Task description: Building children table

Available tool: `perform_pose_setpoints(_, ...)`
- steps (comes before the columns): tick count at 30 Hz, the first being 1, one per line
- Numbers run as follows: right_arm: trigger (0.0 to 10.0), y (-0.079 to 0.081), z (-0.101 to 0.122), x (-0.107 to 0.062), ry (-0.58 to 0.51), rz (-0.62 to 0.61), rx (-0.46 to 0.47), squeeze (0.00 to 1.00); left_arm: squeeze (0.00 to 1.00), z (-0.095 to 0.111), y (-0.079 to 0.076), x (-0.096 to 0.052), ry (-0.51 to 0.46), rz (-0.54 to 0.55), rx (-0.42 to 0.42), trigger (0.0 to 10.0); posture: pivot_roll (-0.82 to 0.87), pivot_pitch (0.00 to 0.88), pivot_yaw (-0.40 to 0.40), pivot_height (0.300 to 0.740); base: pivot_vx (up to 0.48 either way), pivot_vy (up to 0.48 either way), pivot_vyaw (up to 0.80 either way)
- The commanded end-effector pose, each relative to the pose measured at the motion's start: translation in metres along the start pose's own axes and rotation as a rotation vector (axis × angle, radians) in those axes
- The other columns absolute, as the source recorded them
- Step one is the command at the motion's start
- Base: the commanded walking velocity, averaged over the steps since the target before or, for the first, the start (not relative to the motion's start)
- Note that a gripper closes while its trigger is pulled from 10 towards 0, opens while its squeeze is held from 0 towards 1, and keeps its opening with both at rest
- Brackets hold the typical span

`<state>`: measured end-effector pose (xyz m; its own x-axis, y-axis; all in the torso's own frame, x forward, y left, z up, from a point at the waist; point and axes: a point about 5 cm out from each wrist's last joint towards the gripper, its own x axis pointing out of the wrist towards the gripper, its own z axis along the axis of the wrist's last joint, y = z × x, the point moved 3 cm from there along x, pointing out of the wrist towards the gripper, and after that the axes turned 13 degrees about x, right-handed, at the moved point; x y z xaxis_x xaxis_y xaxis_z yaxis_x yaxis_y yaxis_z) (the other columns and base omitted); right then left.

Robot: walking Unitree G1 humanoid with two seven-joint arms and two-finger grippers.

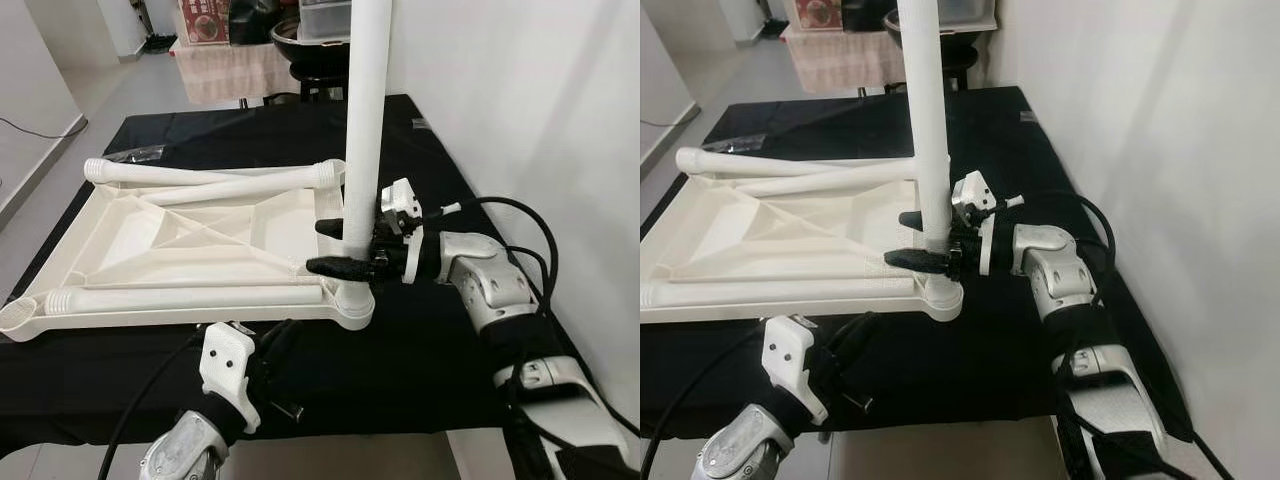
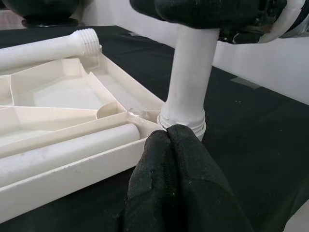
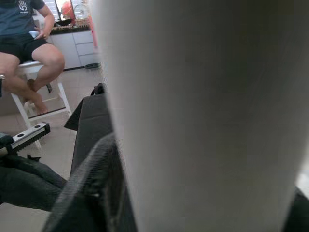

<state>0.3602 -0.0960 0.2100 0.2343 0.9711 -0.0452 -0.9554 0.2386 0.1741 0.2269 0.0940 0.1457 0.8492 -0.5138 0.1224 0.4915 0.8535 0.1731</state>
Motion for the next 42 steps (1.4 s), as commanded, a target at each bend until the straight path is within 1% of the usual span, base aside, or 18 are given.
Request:
perform_pose_setpoints(1,0.0,0.002,-0.003,0.003,-0.001,0.032,0.004,0.00,0.00,-0.002,0.000,-0.002,0.013,0.003,0.004,10.0,0.02,0.080,0.023,0.740,0.000,0.000,0.00)
perform_pose_setpoints(9,0.0,-0.002,-0.014,-0.010,-0.016,-0.070,-0.004,0.00,0.00,-0.001,0.000,-0.003,0.013,0.007,0.006,10.0,0.03,0.091,0.021,0.740,0.000,0.000,0.00)
perform_pose_setpoints(11,0.0,-0.011,-0.042,-0.014,-0.045,-0.354,0.082,0.00,0.00,0.000,0.001,-0.004,0.012,0.010,0.006,10.0,0.02,0.098,0.016,0.740,0.000,0.000,0.00)
perform_pose_setpoints(12,0.0,-0.011,-0.042,-0.014,-0.045,-0.354,0.082,0.00,0.00,0.000,0.001,-0.004,0.012,0.010,0.006,10.0,0.02,0.098,0.016,0.740,0.000,0.000,0.00)
perform_pose_setpoints(14,0.0,-0.025,-0.069,-0.023,-0.043,-0.797,0.108,0.00,0.00,0.000,0.002,-0.005,0.013,0.010,0.007,10.0,0.02,0.102,0.012,0.740,0.000,0.000,0.00)
perform_pose_setpoints(16,0.0,0.004,-0.094,-0.023,-0.014,-0.967,0.168,0.00,0.00,0.001,0.003,-0.005,0.013,0.008,0.009,10.0,0.02,0.113,0.007,0.740,0.000,0.000,0.00)
perform_pose_setpoints(18,0.0,0.014,-0.095,-0.019,-0.007,-0.973,0.150,0.00,0.00,0.001,0.004,-0.005,0.013,0.009,0.010,10.0,0.01,0.110,0.018,0.740,0.000,0.000,0.00)
perform_pose_setpoints(25,0.0,0.002,-0.087,-0.020,-0.010,-1.062,0.084,0.00,0.00,-0.001,0.005,-0.003,0.013,-0.007,0.010,10.0,0.00,0.094,0.026,0.740,0.000,0.000,0.00)
perform_pose_setpoints(26,3.5,0.001,-0.087,-0.018,-0.001,-1.040,0.086,0.00,0.00,-0.001,0.005,-0.002,0.013,-0.009,0.010,10.0,0.00,0.093,0.025,0.740,0.000,0.000,0.00)
perform_pose_setpoints(27,10.0,0.001,-0.088,-0.016,0.005,-1.024,0.095,0.00,0.00,-0.002,0.005,-0.002,0.012,-0.007,0.010,10.0,0.00,0.092,0.024,0.740,0.000,0.000,0.00)
perform_pose_setpoints(30,10.0,0.003,-0.082,-0.012,-0.048,-1.013,0.131,0.00,0.00,-0.001,0.005,-0.001,0.010,0.000,0.009,10.0,0.00,0.090,0.023,0.740,0.000,0.000,0.00)
perform_pose_setpoints(31,10.0,0.004,-0.073,-0.008,-0.096,-0.983,0.151,1.00,0.00,-0.002,0.005,-0.001,0.010,0.001,0.009,10.0,0.00,0.088,0.020,0.740,0.000,0.000,0.00)
perform_pose_setpoints(32,10.0,0.004,-0.073,-0.008,-0.096,-0.983,0.151,1.00,0.00,-0.002,0.005,-0.001,0.010,0.001,0.009,10.0,0.00,0.088,0.020,0.740,0.000,0.000,0.00)
perform_pose_setpoints(34,10.0,0.002,-0.037,0.005,-0.217,-0.785,0.145,1.00,0.00,-0.001,0.005,0.000,0.009,0.004,0.010,10.0,0.00,0.085,0.017,0.740,0.000,0.000,0.00)
perform_pose_setpoints(38,10.0,0.004,-0.022,0.010,-0.247,-0.658,0.118,1.00,0.00,-0.001,0.004,0.000,0.009,0.004,0.010,10.0,0.00,0.084,0.016,0.740,0.000,0.000,0.00)
perform_pose_setpoints(39,10.0,0.014,-0.009,0.018,-0.208,-0.444,0.072,0.93,0.00,-0.001,0.004,0.001,0.008,0.003,0.008,10.0,0.00,0.082,0.015,0.740,0.000,0.000,0.00)
perform_pose_setpoints(40,10.0,0.019,-0.006,0.020,-0.179,-0.346,0.027,0.00,0.00,-0.001,0.004,0.001,0.007,0.003,0.008,10.0,0.01,0.082,0.013,0.740,0.000,0.000,0.00)
perform_pose_setpoints(42,10.0,0.022,-0.006,0.021,-0.122,-0.243,-0.008,0.00,0.00,-0.001,0.003,0.001,0.007,0.003,0.007,10.0,0.01,0.082,0.013,0.740,0.000,0.000,0.00)
